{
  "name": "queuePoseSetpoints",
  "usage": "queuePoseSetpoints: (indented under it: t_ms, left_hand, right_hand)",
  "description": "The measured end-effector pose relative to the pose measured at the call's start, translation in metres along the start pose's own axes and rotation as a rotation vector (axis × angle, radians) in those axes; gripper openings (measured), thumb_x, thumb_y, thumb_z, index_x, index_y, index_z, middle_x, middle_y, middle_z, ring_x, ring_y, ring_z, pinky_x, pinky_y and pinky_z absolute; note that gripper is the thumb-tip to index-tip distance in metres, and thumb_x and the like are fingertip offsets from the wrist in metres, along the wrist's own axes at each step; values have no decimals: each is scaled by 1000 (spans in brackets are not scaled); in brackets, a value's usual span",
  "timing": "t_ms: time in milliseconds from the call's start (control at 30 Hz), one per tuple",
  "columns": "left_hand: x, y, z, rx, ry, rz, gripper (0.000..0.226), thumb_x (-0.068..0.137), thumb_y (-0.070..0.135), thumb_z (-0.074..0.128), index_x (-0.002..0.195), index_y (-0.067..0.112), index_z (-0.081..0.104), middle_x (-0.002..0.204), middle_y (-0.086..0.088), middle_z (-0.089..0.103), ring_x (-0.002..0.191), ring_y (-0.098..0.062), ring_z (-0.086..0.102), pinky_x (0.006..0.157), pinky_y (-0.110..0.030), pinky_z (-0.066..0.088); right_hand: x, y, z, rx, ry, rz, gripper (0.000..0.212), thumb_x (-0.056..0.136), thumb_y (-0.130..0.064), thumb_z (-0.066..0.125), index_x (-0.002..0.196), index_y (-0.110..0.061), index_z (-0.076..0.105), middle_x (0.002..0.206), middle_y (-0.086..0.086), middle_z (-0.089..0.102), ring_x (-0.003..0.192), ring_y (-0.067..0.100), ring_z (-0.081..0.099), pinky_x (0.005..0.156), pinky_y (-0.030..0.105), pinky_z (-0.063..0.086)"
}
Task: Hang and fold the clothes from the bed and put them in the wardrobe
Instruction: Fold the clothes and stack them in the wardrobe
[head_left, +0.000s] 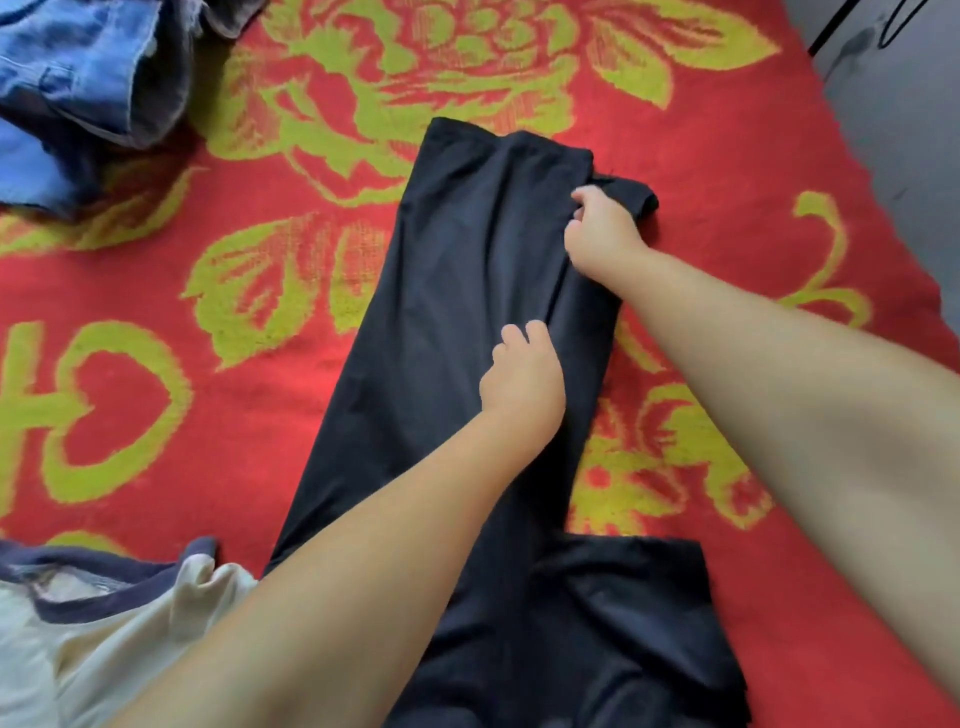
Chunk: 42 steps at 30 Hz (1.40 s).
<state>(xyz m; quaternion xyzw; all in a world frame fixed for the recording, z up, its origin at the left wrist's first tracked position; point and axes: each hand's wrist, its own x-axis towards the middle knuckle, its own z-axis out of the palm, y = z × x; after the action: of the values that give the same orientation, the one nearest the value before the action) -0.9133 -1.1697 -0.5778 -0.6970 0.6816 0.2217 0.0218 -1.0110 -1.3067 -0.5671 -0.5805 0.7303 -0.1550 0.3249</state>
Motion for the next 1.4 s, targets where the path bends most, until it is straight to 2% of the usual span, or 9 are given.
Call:
queuePoseSetpoints:
  t_ms: [200,333,400,500,700,867,1100,1267,1400]
  left_hand:
    - [8,-17,7,33,-64,-19,18,95,14,50,94,14,32,91,-2,38,72,-19,40,52,-27,28]
    - [3,-23,-3,-168,-24,-13,8,97,11,38,92,13,32,76,0,39,69,-25,45,49,-30,25]
    - [-6,-22,-10,-319,14,43,4,99,13,36,94,13,35,81,-4,50,71,-28,48,58,-31,31]
    - [-22,-7,-17,-549,30,167,8,100,16,39,93,16,35,78,0,49,71,-25,47,62,-34,34]
    - [-25,10,21,-643,-181,149,17,99,24,47,112,13,44,94,-2,54,79,-18,50,74,-35,44]
    - [-36,-14,28,-723,-327,252,48,100,22,44,145,13,32,127,-2,47,106,-6,48,93,-18,37]
    - [-145,-73,39,-253,155,338,29,86,33,45,107,13,47,98,-6,57,86,-22,49,75,-32,37]
    - [-244,-117,71,94,-142,568,60,70,61,58,107,15,51,107,-5,56,96,-22,54,95,-40,37]
    - [-260,-117,72,250,-345,659,61,46,32,82,98,16,55,81,0,56,69,-19,54,59,-28,45]
  right_hand:
    - [62,-10,14,66,108,373,49,98,-21,42,142,-4,30,148,10,34,134,26,38,108,31,32]
    - [66,-14,9,287,89,352,22,95,-13,38,113,-19,48,122,2,52,111,18,52,101,31,44]
    - [70,-16,-1,317,181,279,12,90,-14,40,101,-19,43,105,1,55,94,16,56,88,25,51]
    - [59,-19,-29,237,286,153,9,93,-11,37,99,-18,36,85,-9,44,67,4,42,50,7,36]
    - [49,26,-35,124,260,195,13,97,-16,40,110,-16,40,110,3,50,91,17,46,62,20,33]
    - [34,41,-23,244,104,199,65,87,-34,62,141,-16,33,133,1,52,117,16,53,99,27,43]
    - [-44,50,-7,131,2,240,75,91,-27,58,151,-14,14,143,8,44,128,24,46,102,26,34]
    - [-101,53,12,85,-150,204,88,90,-20,62,153,-11,1,151,7,37,135,24,39,107,26,29]
    - [-161,76,32,-15,-136,156,87,83,-36,61,152,-20,9,133,15,53,119,35,52,102,52,40]
